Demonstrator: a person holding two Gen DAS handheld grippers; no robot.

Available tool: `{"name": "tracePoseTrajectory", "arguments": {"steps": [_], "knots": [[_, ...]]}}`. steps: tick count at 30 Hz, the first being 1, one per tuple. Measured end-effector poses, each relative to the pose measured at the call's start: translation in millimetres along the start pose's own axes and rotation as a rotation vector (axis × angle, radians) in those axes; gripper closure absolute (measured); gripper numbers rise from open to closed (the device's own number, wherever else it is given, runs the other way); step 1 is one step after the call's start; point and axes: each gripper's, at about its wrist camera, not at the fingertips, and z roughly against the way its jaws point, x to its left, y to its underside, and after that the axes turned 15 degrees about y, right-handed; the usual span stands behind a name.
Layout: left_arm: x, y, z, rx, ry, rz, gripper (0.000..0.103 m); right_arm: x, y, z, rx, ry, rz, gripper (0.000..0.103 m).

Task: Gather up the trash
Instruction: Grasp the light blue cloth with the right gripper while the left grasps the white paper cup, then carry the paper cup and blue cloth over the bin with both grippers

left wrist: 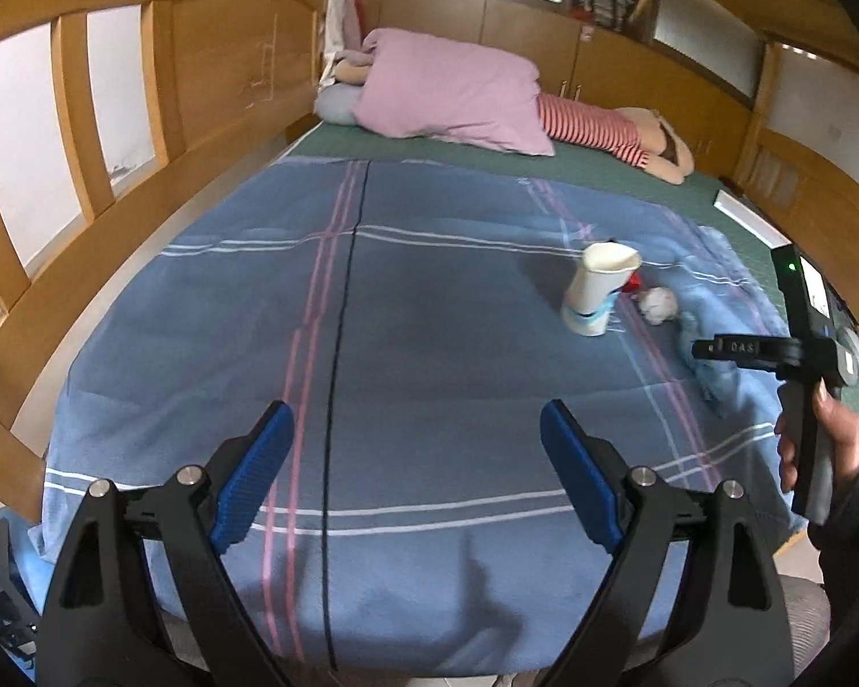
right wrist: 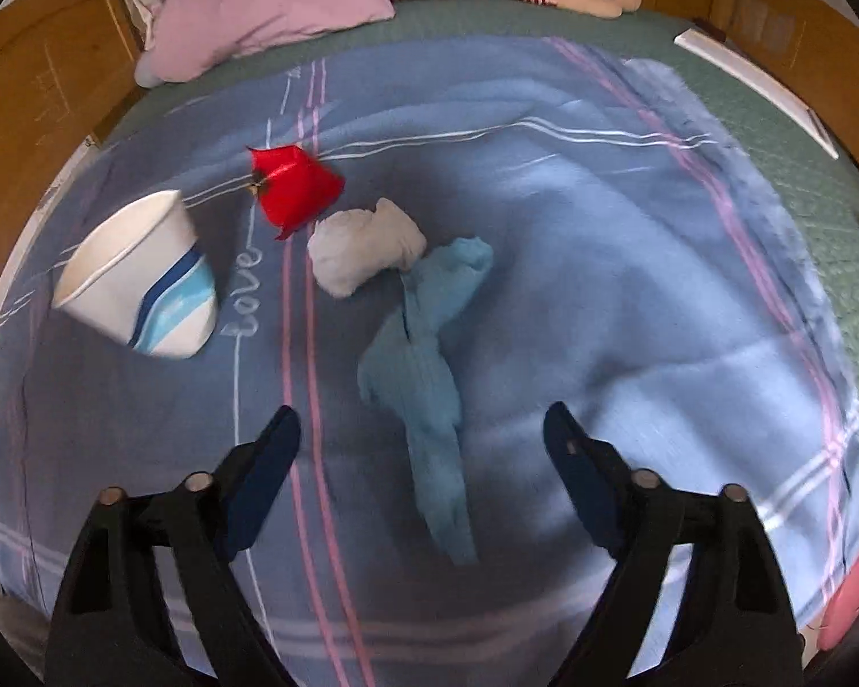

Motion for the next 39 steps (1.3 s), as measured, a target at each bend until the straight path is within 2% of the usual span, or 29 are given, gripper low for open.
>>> {"name": "tracePoseTrajectory", "arguments": {"steps": [1, 2, 3, 4, 8, 12, 15, 16, 19, 22, 27, 29, 31, 33, 34, 39], "knots": [[2.8, -0.6, -2.9, 0.004, -0.006, 0.003, 0.015, 2.7, -3.6, -7.7, 0.023, 0.000, 0.000, 0.036], [5.1, -1.1, -5.7, 0.009, -0.007, 0.006, 0.015, 5.6, -6.5, -15.7, 0.048, -0.001, 0.002, 0.059], [5.1, -0.9, -7.9, 0.011, -0.009, 0.008, 0.015, 8.4, -7.8, -24.0, 0.081, -0.003, 0.006, 0.068], [6.1, -1.1, -10.8, 0.014, -0.011, 0.009, 0.015, 10.0, -8.6, -30.5, 0.111, -0.016, 0.006, 0.068], [1.1, -2.1, -17.8, 0.022, -0.002, -0.005, 0.015, 2.5, -6.5, -21.0, 0.090, -0.033, -0.034, 0.072], [-22.7, -5.9, -27.6, 0.026, 0.037, -0.089, 0.015, -20.8, 4.8, 12.7, 0.048, -0.097, -0.103, 0.072], [-47.4, -13.1, -45.4, 0.021, 0.093, -0.178, 0.014, -34.5, 18.9, 41.6, 0.012, -0.117, -0.102, 0.072], [-58.6, -18.0, -58.2, 0.027, 0.142, -0.218, 0.013, -40.9, 25.2, 51.1, 0.007, -0.133, -0.100, 0.072], [-81.1, -30.5, -93.1, 0.014, 0.220, -0.301, 0.012, -57.2, 39.8, 71.8, -0.010, -0.145, -0.098, 0.072], [-94.9, -42.6, -131.9, 0.030, 0.249, -0.349, 0.012, -75.2, 52.1, 87.0, -0.019, -0.165, -0.111, 0.072], [-115.8, -53.2, -195.3, 0.061, 0.218, -0.440, 0.012, -99.7, 64.6, 100.7, -0.038, -0.155, -0.147, 0.072], [-122.5, -56.5, -211.9, 0.052, 0.237, -0.453, 0.012, -105.7, 67.3, 98.3, -0.030, -0.150, -0.159, 0.072], [-125.8, -59.8, -225.0, 0.058, 0.249, -0.447, 0.023, -111.9, 70.3, 93.8, -0.010, -0.148, -0.176, 0.072], [-126.5, -62.5, -241.4, 0.110, 0.270, -0.432, 0.071, -116.5, 73.3, 90.5, 0.006, -0.155, -0.197, 0.072], [-125.2, -62.5, -248.4, 0.138, 0.269, -0.415, 0.069, -119.2, 75.0, 89.4, 0.011, -0.155, -0.210, 0.072], [-127.2, -60.9, -236.1, 0.105, 0.283, -0.421, 0.071, -123.9, 80.4, 92.3, 0.003, -0.155, -0.232, 0.072]]}}
